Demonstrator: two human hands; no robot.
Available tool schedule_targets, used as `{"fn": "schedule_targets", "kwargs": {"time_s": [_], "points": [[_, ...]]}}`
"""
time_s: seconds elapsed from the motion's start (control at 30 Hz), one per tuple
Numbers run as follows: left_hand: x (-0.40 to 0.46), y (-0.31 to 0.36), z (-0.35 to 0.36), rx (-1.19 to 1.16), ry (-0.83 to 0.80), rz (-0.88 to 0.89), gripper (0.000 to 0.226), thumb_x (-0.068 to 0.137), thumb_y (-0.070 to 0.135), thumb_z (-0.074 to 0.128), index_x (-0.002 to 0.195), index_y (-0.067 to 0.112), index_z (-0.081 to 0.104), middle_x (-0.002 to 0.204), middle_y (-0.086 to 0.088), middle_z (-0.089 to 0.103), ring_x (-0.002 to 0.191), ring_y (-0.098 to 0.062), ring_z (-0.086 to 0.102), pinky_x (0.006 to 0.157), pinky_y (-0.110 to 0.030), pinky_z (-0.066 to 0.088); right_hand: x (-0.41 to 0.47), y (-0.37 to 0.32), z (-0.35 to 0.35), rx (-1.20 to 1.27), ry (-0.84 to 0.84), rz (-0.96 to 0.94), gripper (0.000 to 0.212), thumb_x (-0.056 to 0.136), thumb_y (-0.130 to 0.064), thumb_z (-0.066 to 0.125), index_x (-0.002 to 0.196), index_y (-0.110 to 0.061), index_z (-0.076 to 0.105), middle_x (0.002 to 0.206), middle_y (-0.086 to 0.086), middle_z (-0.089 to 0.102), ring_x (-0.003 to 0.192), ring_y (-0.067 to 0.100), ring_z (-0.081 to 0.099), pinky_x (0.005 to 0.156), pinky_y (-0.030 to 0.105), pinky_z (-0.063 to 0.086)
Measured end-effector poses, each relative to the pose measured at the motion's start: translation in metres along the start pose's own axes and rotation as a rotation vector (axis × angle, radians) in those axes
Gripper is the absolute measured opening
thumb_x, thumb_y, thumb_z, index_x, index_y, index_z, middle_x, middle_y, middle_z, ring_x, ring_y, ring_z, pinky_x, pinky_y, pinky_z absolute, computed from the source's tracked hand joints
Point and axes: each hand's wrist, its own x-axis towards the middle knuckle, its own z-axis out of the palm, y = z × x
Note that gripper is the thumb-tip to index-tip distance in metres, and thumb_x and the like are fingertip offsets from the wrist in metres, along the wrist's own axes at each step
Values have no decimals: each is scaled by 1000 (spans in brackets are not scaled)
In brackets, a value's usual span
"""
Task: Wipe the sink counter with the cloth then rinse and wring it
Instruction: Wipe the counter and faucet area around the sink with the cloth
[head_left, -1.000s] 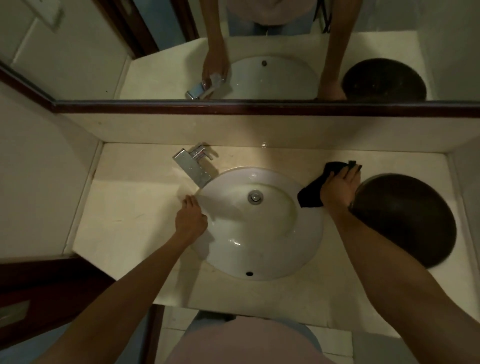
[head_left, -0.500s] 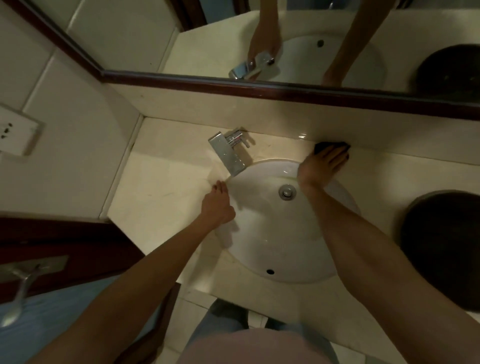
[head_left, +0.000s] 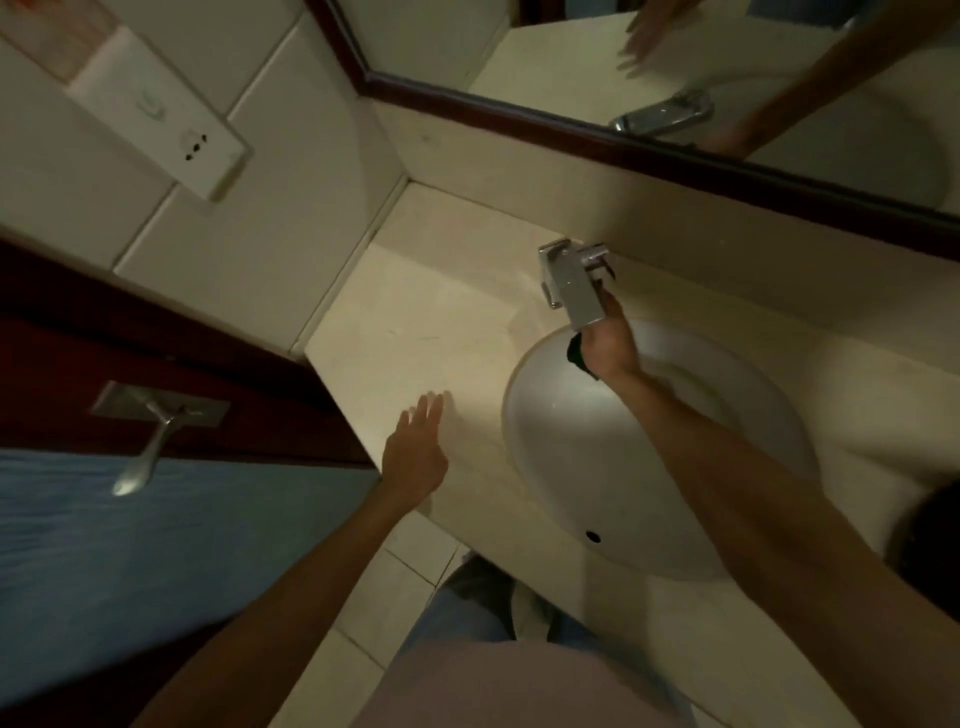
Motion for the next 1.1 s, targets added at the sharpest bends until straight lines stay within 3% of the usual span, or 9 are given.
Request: {"fn": "schedule_targets", "kwargs": {"time_s": [0.07, 0.17, 0.23, 0.3, 0.4, 0.57, 0.73, 0.87, 1.1], "points": [[-19, -29, 14, 18, -74, -15, 88, 89, 2, 45, 158, 28, -4, 168, -4, 3, 154, -27, 11, 122, -40, 22, -10, -15, 21, 36, 89, 170, 49, 98, -3, 45, 146, 0, 41, 145, 21, 50, 132, 34, 49, 105, 32, 40], [-35, -53, 24, -1, -217, 16, 90, 89, 3, 48, 159, 25, -3, 168, -4, -2, 154, -27, 6, 121, -39, 23, -19, -41, 48, 3, 148, 260, 36, 97, -2, 47, 132, 5, 51, 130, 27, 57, 119, 42, 55, 97, 43, 47], [-36, -55, 23, 17, -211, 41, 91, 88, 3, 53, 160, 22, 0, 168, -5, 0, 154, -28, 9, 119, -39, 27, -28, -48, 68, -33, 202, 151, 46, 93, 2, 51, 139, 2, 48, 138, 24, 53, 127, 39, 51, 105, 43, 45], [-32, -52, 19, 34, -212, 44, 92, 87, 3, 55, 160, 24, 2, 168, -3, 1, 154, -27, 10, 118, -38, 29, -27, -41, 95, -188, 179, -149, 62, 86, 11, 57, 146, 1, 44, 146, 20, 49, 137, 36, 45, 116, 42, 38], [-29, -56, 19, 31, -212, 38, 94, 87, 3, 57, 160, 26, 2, 168, -1, 1, 154, -25, 10, 119, -40, 31, -27, -49, 120, -258, -92, -555, 57, 81, 17, 62, 137, 8, 54, 145, 25, 51, 135, 43, 48, 118, 48, 33], [-32, -68, 20, 19, -175, 104, 90, 89, -2, 53, 160, 27, 6, 168, -2, 5, 152, -23, 17, 117, -39, 33, -57, -88, 146, -164, -375, -682, 40, 99, -5, 50, 135, 9, 56, 145, 29, 50, 136, 48, 46, 118, 52, 28], [-31, -74, 12, -181, 0, 69, 66, 93, -4, 45, 154, 18, 35, 157, -6, 39, 141, -22, 42, 116, -33, 35, -143, -83, 161, -171, -431, -824, 47, 101, -9, 50, 147, 0, 46, 156, 18, 41, 146, 35, 36, 123, 48, 22], [-39, -69, 15, -189, 66, 168, 53, 94, 5, 57, 146, 8, 46, 150, -12, 48, 134, -29, 50, 107, -45, 46, -207, -71, 152, -251, -441, -815, 48, 105, -17, 42, 151, -4, 41, 160, 14, 35, 150, 30, 28, 125, 45, 17], [-48, -18, 35, 24, -45, 527, 74, 90, -2, 55, 157, 12, 26, 164, -7, 23, 148, -25, 29, 116, -36, 33, -318, -26, 120, -502, -374, -566, 56, 109, -34, 36, 159, -13, 24, 168, 5, 18, 156, 23, 9, 126, 45, 13]]}}
